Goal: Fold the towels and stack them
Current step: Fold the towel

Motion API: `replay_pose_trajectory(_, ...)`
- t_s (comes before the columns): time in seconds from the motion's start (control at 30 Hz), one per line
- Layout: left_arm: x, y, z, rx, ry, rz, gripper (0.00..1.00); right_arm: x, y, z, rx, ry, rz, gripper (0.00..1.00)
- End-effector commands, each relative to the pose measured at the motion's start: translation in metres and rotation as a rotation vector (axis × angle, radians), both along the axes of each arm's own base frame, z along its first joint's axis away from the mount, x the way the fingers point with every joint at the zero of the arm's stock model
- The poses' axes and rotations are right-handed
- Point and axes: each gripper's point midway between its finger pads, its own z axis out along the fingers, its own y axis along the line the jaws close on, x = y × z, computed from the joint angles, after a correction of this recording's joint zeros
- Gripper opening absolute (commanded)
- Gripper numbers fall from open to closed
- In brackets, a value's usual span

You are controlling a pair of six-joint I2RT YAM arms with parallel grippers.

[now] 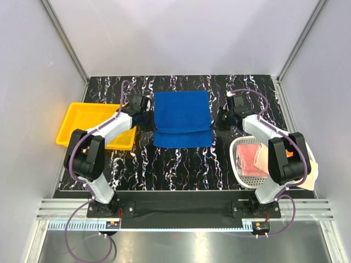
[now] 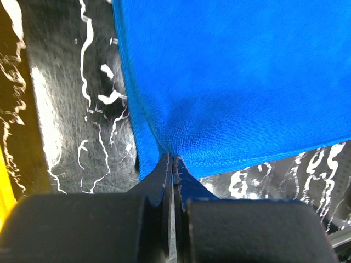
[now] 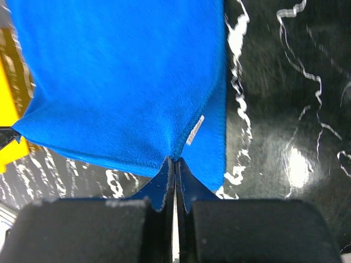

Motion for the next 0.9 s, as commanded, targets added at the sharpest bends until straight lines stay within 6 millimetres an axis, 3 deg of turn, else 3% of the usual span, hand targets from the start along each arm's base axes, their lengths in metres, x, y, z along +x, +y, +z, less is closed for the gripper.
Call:
replay_pose_trajectory(0.0,0.027,-0.001,0.044,0.002,-0.122,0.013,0.00,0.024,0.005,0.042,-0.004,-0.114,-0.002,0.00)
replay_pose_trajectory(0.2,0.024,0.003,0.082,0.006,-0.184,0.010,0.00,0.021,-0.001,0.081,-0.010,-0.183,-0.012,0.00)
replay_pose_trajectory(0.37,0.013,0.010,0.086,0.010,-0.196,0.016,0.00,0.009,-0.003,0.087,0.005,-0.190,-0.019,0.00)
replay_pose_trajectory(0.53,0.002,0.009,0.065,0.010,-0.159,0.007,0.00,-0.005,-0.002,0.063,0.017,-0.150,-0.011,0.00)
replay_pose_trajectory(0.57,-0.004,0.006,0.045,0.011,-0.133,-0.003,0.00,-0.014,-0.001,0.041,0.022,-0.113,-0.010,0.00)
replay_pose_trajectory(0.6,-0.004,0.005,0.045,0.011,-0.133,-0.003,0.00,-0.012,0.000,0.043,0.025,-0.124,-0.010,0.00)
replay_pose_trajectory(0.87,-0.023,-0.004,-0.007,0.020,-0.040,-0.036,0.00,-0.038,0.003,-0.023,0.024,0.003,0.008,0.00)
